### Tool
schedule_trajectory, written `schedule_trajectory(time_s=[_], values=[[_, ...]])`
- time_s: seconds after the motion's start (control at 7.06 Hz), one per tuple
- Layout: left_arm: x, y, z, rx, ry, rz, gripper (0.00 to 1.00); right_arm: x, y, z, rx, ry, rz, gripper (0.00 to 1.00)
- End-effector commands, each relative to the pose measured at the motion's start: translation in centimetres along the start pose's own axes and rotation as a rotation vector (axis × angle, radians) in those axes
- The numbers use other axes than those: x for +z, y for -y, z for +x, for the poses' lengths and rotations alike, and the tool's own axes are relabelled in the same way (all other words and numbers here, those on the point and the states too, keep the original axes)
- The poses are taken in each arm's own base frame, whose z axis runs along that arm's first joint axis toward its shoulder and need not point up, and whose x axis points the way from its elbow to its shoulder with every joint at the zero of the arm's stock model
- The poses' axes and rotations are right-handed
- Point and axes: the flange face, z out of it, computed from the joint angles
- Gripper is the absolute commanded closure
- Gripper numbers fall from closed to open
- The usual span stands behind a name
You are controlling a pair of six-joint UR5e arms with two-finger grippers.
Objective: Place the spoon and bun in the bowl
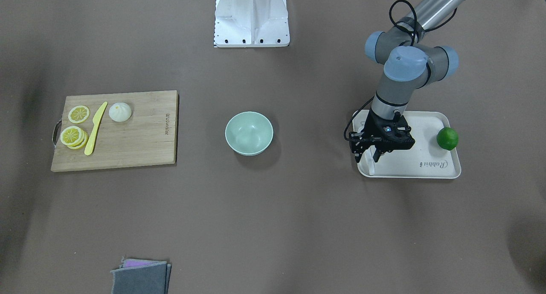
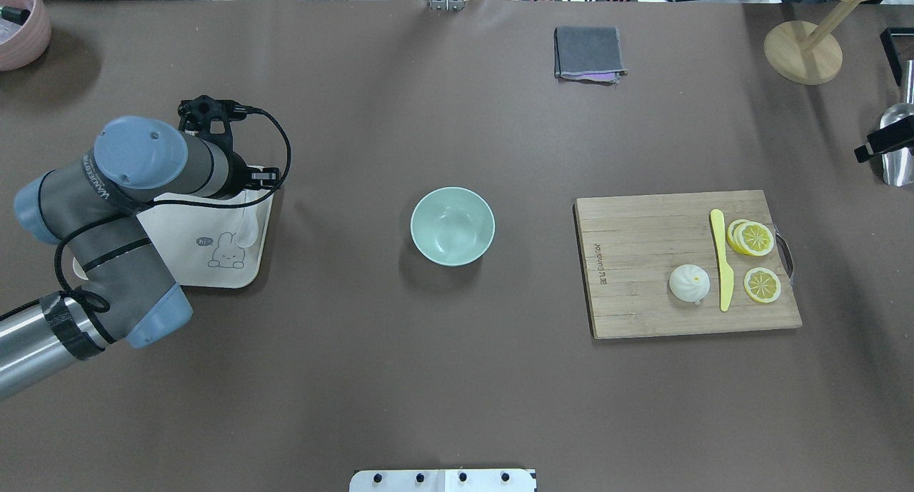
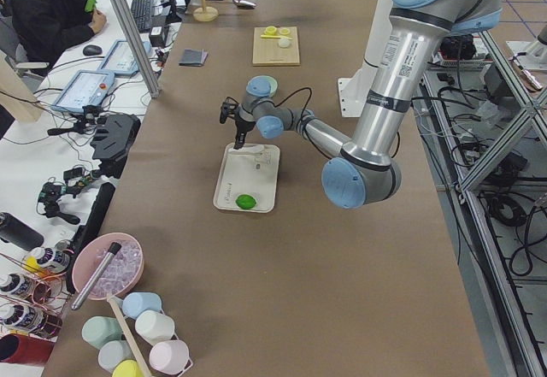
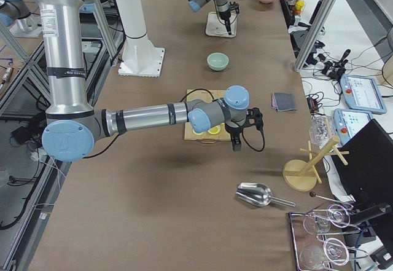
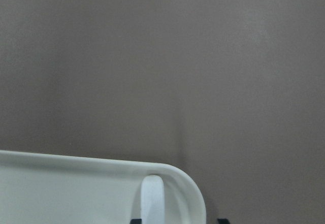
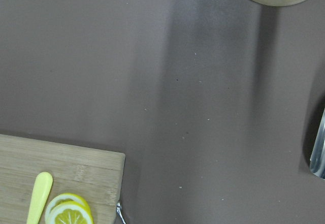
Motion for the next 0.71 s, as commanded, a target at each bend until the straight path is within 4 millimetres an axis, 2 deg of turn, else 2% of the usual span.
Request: schedule_trajectory(time_s=[0.0,0.28,0.57], values=[[0.1,-0.2,-0.6,0.034,0.005,-0.004,0.42,0.6,0.4,-1.2,-0.001,0.007,-0.008,0.00],[0.2,-0.4,-1.2,0.032,0.011,-0.008,0.42,0.7,1.4,-2.8,0.012,0.018,-0.005,0.00],[0.4,-0.6,-1.5,0.031,0.019,-0.010,0.48,0.9,1.8,-3.7,0.005,0.022,-0.006,0.00]])
